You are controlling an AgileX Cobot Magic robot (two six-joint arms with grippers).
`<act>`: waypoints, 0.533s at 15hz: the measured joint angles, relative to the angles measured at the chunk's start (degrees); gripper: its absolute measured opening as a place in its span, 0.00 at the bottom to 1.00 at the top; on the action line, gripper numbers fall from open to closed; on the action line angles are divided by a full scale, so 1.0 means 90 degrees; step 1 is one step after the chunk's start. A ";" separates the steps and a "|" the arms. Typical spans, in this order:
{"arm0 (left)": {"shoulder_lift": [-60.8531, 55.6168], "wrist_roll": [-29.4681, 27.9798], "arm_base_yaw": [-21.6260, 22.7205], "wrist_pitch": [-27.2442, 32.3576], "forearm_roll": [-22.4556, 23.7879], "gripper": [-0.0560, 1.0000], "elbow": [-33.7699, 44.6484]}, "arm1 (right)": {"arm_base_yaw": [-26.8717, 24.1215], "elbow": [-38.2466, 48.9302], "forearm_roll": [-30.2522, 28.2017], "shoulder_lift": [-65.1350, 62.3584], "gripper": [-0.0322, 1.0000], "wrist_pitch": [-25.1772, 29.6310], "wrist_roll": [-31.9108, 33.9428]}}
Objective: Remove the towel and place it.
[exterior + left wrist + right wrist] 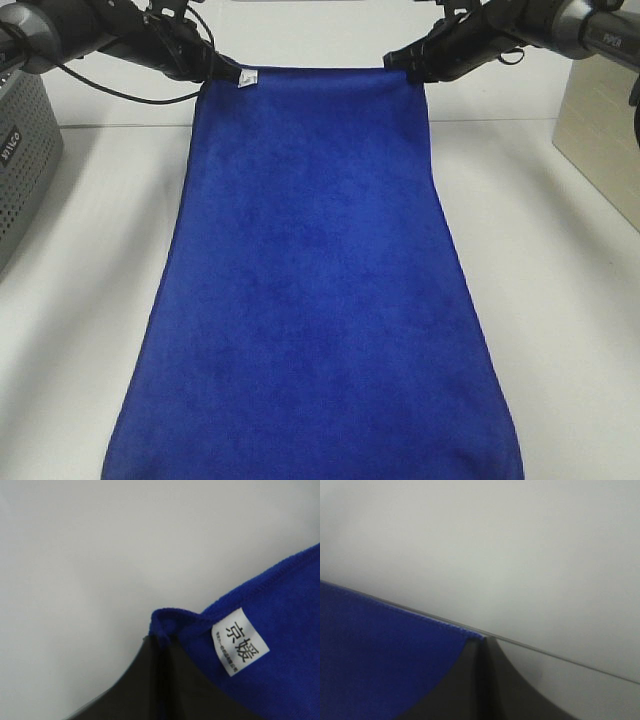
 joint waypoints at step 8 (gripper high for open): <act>0.0477 0.0242 -0.0025 -0.0999 0.0032 0.05 0.0000 | 0.0025 0.0000 0.0140 0.0471 0.05 -0.0879 -0.0159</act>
